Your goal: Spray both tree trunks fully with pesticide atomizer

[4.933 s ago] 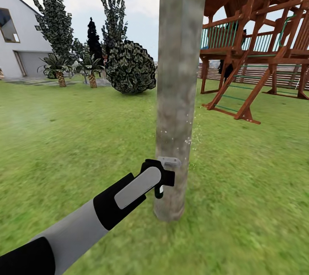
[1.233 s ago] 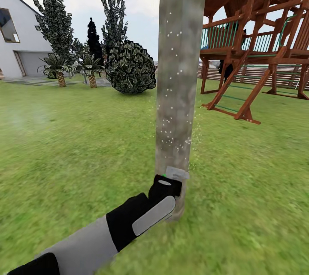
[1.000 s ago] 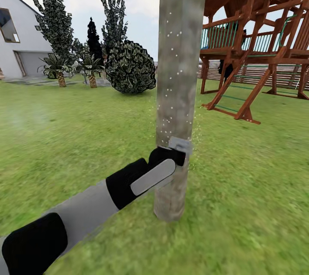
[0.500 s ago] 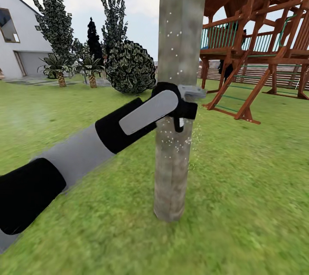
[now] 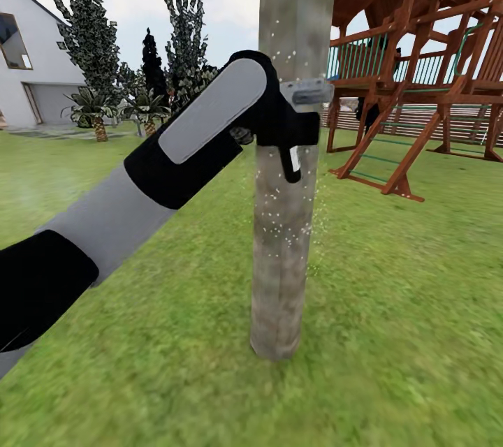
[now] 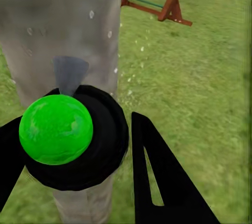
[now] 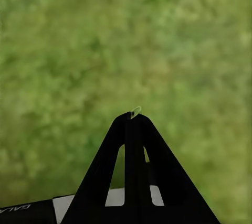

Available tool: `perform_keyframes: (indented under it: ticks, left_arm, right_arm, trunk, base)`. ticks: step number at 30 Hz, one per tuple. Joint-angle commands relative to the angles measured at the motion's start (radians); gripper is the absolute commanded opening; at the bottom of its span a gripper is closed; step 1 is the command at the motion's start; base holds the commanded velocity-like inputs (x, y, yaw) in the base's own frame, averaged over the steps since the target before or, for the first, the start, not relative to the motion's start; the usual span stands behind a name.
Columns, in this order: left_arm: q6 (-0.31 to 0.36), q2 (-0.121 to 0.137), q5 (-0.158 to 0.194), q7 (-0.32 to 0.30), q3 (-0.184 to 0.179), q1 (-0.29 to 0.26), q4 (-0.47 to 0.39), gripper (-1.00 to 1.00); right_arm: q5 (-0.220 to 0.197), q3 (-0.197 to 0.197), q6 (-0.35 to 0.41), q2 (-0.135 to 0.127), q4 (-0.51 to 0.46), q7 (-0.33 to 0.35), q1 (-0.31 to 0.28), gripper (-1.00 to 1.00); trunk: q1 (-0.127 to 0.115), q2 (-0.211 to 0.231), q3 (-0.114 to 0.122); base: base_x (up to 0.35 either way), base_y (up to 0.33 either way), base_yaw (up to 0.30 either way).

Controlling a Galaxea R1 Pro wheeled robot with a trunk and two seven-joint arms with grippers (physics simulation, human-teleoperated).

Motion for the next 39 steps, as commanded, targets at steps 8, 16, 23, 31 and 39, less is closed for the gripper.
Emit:
perform_keyframes:
  ticks: [8, 16, 23, 31, 39]
  left_arm:
    - [0.006, 0.005, -0.019, 0.068, -0.023, 0.313, -0.083, -1.00]
    - [0.008, 0.008, -0.185, 0.068, -0.067, 0.616, -0.085, -1.00]
    - [-0.001, 0.072, -0.229, 0.023, -0.073, 0.776, -0.080, -1.00]
    - [-0.002, 0.102, -0.480, -0.169, -0.071, 0.877, -0.069, -1.00]
    - [-0.003, 0.102, -0.482, -0.171, -0.070, 0.878, -0.071, -1.00]
  right_arm:
    - [-0.009, 0.000, 0.001, -0.002, -0.002, -0.007, 0.000, -1.00]
    - [-0.009, -0.003, 0.000, -0.004, -0.003, -0.003, 0.000, -1.00]
    - [-0.009, -0.004, -0.001, -0.004, -0.003, -0.003, 0.000, -1.00]
    - [-0.011, -0.004, -0.001, -0.004, -0.002, -0.002, 0.000, -1.00]
    - [-0.012, -0.004, -0.001, -0.003, 0.000, -0.001, 0.000, -1.00]
  trunk:
    - [0.000, 0.000, -0.001]
    - [0.000, 0.000, -0.001]
    - [0.000, 0.000, -0.001]
    - [0.000, 0.000, -0.001]
    - [0.000, 0.000, -0.001]
  base:
    - [0.000, 0.000, 0.000]
    - [0.000, 0.000, 0.000]
    - [0.000, 0.004, -0.001]
    - [0.000, 0.281, -0.174]
    - [0.021, 0.333, -0.130]
